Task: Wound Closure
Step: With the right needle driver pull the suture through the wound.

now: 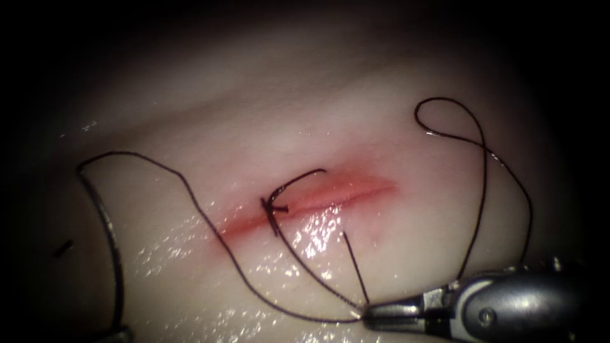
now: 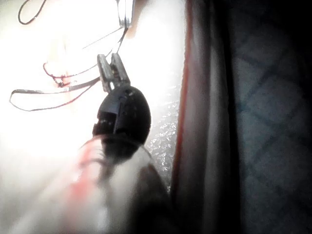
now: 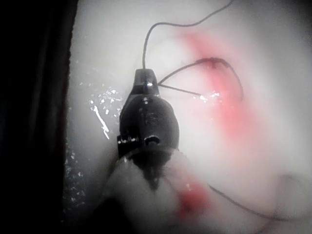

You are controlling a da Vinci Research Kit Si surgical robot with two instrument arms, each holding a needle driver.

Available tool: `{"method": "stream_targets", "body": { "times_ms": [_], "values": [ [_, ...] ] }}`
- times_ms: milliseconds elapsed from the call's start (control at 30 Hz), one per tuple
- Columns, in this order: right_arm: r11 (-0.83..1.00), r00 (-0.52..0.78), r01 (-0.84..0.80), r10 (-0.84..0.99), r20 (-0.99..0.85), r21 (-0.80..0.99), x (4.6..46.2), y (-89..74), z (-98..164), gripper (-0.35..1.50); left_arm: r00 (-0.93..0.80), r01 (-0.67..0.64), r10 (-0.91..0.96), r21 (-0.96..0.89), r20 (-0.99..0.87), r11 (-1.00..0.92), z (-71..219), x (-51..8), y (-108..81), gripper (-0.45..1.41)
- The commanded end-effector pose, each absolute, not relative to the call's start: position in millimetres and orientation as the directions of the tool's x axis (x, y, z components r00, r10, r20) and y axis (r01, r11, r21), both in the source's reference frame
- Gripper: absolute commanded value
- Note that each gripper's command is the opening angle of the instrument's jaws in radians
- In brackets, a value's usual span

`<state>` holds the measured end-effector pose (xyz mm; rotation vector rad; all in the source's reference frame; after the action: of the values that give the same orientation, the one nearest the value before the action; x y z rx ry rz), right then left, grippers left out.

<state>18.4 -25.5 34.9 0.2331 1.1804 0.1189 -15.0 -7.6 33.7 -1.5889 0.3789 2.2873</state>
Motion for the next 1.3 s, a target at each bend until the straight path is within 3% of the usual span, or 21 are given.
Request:
{"method": "stream_targets", "body": {
  "times_ms": [33, 633, 667, 733, 767, 867, 1000, 1100, 1300],
  "values": [
    [0.966, 0.367, 0.053, 0.216, -0.905, 0.251, 19.4, -28.1, 33, -0.35, -0.315, -0.413, 0.118, 0.024, -0.942, -0.910, 34, -15.7, -8.1, -0.45],
    [0.935, 0.260, 0.200, 0.237, -0.936, 0.292, 25.7, -34.8, 22, -0.35, -0.315, -0.396, 0.115, 0.020, -0.942, -0.918, 34, -15.9, -8.9, -0.45],
    [0.938, 0.255, 0.190, 0.239, -0.937, 0.291, 25.8, -34.7, 22, -0.21, -0.314, -0.395, 0.115, 0.019, -0.942, -0.919, 34, -15.7, -8.9, -0.45],
    [0.949, 0.249, 0.123, 0.253, -0.935, 0.290, 25.7, -34.0, 22, 0.81, -0.313, -0.392, 0.115, 0.018, -0.943, -0.920, 34, -15.4, -8.8, -0.45],
    [0.957, 0.245, 0.068, 0.256, -0.935, 0.280, 25.4, -33.3, 22, 1.11, -0.310, -0.389, 0.113, 0.017, -0.944, -0.921, 34, -15.2, -8.8, -0.45],
    [0.968, 0.244, 0.016, 0.239, -0.940, 0.251, 24.2, -31.3, 22, 1.40, -0.316, -0.391, 0.116, 0.018, -0.942, -0.920, 35, -14.7, -8.6, -0.45],
    [0.979, 0.273, -0.027, 0.203, -0.940, 0.203, 21.6, -27.5, 22, 1.47, -0.323, -0.395, 0.120, 0.019, -0.939, -0.919, 35, -14.0, -8.3, -0.45],
    [0.984, 0.257, -0.046, 0.176, -0.950, 0.170, 19.4, -24.3, 22, 1.38, -0.332, -0.400, 0.123, 0.021, -0.935, -0.916, 35, -13.4, -7.9, -0.45],
    [0.993, 0.272, -0.074, 0.109, -0.956, 0.092, 18.7, -21.5, 26, 1.35, -0.342, -0.405, 0.125, 0.026, -0.931, -0.914, 36, -12.9, -7.5, -0.45]
  ]
}}
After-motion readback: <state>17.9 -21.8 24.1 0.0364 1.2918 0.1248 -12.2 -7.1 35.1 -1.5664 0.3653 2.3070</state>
